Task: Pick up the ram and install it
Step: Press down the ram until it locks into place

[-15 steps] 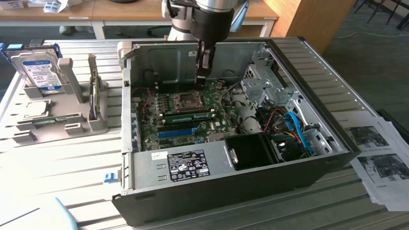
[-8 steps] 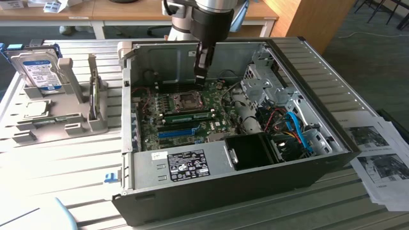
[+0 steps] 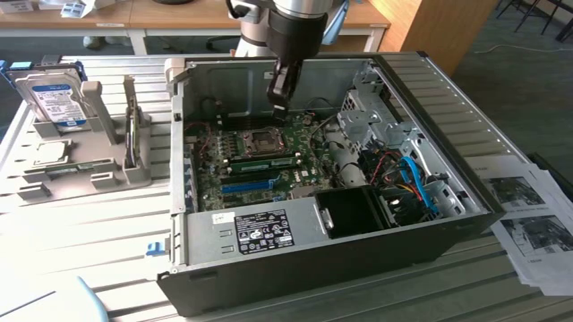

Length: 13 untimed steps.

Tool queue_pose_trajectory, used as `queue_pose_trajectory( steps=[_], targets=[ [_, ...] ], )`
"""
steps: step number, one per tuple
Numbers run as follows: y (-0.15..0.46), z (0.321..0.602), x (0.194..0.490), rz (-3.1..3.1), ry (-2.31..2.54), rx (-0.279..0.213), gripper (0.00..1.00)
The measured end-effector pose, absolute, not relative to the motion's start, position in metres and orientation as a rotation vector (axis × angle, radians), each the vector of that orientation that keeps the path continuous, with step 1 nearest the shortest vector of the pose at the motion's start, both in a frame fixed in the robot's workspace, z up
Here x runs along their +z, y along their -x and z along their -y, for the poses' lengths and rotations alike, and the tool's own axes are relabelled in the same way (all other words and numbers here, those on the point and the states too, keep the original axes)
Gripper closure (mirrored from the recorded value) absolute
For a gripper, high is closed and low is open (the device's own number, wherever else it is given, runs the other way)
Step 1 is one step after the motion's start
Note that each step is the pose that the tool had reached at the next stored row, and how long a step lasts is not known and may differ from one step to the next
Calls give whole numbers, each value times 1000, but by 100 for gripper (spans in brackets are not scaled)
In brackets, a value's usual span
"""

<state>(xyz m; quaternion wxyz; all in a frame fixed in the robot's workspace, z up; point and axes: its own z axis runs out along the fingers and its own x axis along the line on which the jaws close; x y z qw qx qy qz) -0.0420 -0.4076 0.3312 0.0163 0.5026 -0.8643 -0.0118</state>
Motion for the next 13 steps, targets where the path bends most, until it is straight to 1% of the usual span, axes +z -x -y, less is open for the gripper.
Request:
queue_pose_trajectory(
  steps=[13],
  targets=[
    [42,408,330,2812,-1330,-41,91]
  ],
)
